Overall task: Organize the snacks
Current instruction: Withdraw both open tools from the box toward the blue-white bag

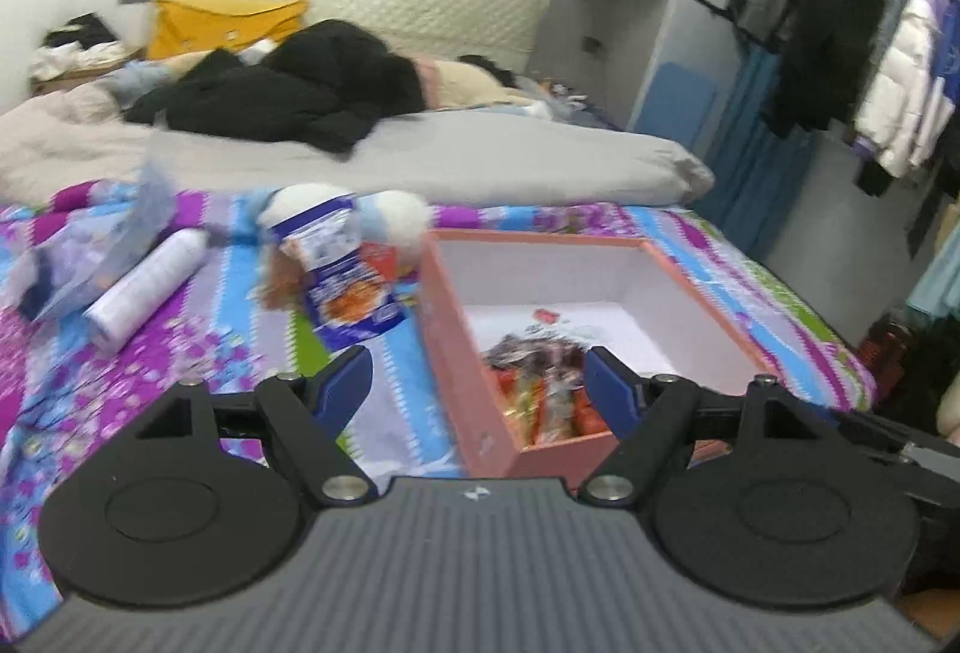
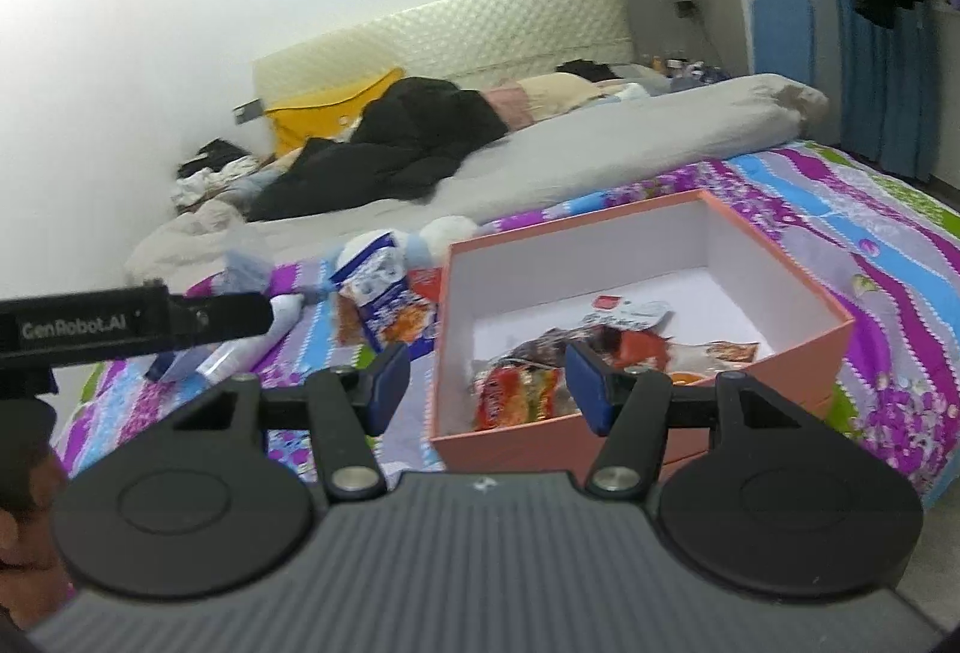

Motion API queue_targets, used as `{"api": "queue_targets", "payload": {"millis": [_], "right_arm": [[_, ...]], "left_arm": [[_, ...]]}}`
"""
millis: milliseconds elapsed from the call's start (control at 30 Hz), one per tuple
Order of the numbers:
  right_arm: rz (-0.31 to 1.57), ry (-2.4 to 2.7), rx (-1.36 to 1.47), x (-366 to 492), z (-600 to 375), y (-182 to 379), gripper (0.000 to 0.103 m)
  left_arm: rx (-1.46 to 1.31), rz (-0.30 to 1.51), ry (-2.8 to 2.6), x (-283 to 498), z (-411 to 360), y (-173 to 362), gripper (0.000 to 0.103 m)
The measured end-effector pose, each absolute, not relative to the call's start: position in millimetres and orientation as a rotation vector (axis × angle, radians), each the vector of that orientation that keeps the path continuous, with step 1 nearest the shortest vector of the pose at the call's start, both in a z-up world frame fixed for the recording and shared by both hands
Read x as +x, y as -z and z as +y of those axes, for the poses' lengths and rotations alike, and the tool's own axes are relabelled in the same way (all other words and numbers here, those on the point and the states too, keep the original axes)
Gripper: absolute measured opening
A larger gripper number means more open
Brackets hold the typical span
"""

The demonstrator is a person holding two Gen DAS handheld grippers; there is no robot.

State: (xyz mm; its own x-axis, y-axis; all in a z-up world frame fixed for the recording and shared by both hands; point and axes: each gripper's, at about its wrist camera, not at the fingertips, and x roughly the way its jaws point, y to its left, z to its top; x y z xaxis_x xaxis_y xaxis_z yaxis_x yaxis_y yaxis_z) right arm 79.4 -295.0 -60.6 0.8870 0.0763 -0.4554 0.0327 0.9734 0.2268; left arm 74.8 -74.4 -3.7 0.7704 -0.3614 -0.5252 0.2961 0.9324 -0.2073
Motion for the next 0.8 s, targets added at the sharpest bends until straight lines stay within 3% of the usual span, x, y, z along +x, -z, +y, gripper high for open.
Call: {"api": "queue_targets", "payload": {"millis": [800], "right_arm": [[0.537, -0.226, 0.107, 62.9, -210.3, 90.0, 0.060]], "left_arm": [[-0.266, 0.583, 0.161, 6.2, 48.8, 50.2, 0.081]]}}
